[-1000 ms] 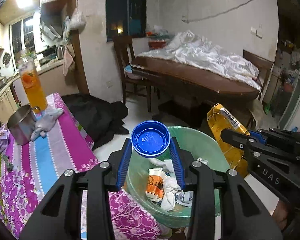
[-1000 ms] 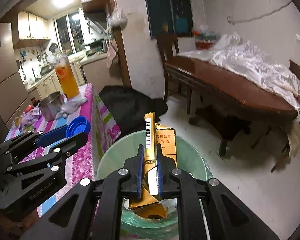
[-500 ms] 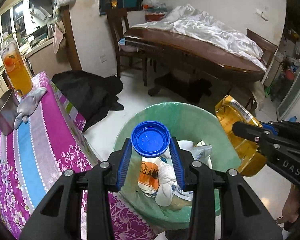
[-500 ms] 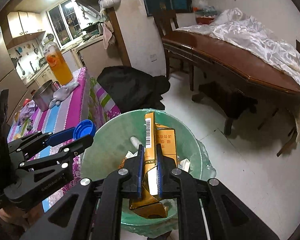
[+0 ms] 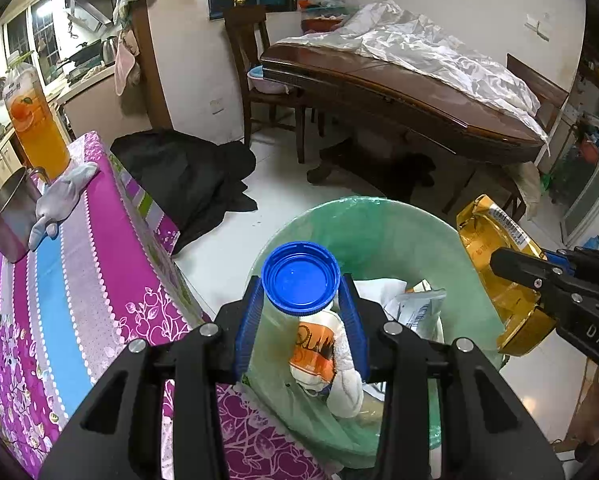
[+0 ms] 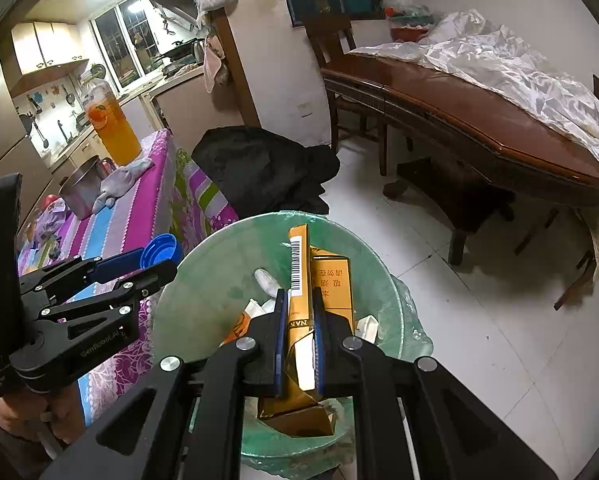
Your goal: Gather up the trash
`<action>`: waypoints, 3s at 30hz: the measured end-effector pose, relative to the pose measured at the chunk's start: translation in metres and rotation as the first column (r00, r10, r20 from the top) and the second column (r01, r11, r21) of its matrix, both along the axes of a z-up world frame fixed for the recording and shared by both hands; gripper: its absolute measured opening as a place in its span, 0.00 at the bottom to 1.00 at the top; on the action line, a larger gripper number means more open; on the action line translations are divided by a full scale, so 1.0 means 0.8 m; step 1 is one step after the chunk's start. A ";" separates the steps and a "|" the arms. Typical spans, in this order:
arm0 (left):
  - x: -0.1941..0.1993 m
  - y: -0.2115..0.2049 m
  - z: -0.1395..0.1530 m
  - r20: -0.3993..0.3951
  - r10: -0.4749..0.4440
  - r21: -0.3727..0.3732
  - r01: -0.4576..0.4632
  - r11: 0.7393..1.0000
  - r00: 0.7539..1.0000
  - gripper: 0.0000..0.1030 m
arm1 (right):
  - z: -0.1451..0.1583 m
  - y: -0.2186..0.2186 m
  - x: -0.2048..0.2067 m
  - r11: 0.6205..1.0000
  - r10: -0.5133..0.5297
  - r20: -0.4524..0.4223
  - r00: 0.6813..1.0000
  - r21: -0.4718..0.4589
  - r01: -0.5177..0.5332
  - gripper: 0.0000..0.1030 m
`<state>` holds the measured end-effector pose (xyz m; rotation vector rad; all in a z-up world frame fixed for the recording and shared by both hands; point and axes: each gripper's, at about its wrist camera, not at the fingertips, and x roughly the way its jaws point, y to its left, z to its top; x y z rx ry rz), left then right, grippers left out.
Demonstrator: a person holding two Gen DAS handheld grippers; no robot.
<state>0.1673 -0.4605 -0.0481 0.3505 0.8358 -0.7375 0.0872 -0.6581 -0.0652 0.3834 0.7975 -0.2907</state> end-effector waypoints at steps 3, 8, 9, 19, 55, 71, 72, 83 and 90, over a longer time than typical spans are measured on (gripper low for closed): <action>0.000 0.000 -0.001 0.000 0.001 0.001 -0.001 1.000 1.000 0.36 | 0.000 0.000 0.000 1.000 0.000 0.000 1.000 0.000 0.000 0.11; 0.001 -0.002 -0.003 0.002 0.002 0.005 -0.002 1.000 1.000 0.36 | -0.002 -0.002 0.001 1.000 0.000 -0.002 1.000 0.003 0.000 0.12; 0.001 -0.002 -0.003 0.002 0.003 0.007 -0.003 1.000 1.000 0.36 | -0.003 -0.002 0.001 1.000 -0.001 -0.002 1.000 0.004 0.001 0.12; 0.000 -0.003 -0.007 0.014 0.013 0.022 -0.013 1.000 1.000 0.57 | -0.005 -0.010 -0.009 0.999 -0.028 0.031 0.999 0.018 0.028 0.29; -0.148 0.234 0.078 0.319 0.157 -0.336 -0.043 0.941 0.935 0.95 | 0.055 0.233 -0.277 0.895 -0.093 0.524 0.846 -0.328 0.302 0.95; -0.272 0.277 0.027 0.407 0.117 -0.384 0.053 0.922 0.906 0.95 | -0.033 0.322 -0.379 0.840 -0.092 0.564 0.821 -0.399 0.368 0.95; -0.279 0.279 0.023 0.416 0.115 -0.390 0.063 0.919 0.902 0.95 | -0.038 0.324 -0.384 0.839 -0.093 0.569 0.817 -0.396 0.372 0.95; -0.301 0.285 0.010 0.440 0.104 -0.388 0.084 0.918 0.892 0.95 | -0.043 0.314 -0.412 0.825 -0.136 0.609 0.781 -0.368 0.430 0.95; -0.308 0.280 0.009 0.436 0.068 -0.382 0.116 0.917 0.898 0.95 | -0.041 0.311 -0.423 0.820 -0.144 0.618 0.773 -0.363 0.443 0.95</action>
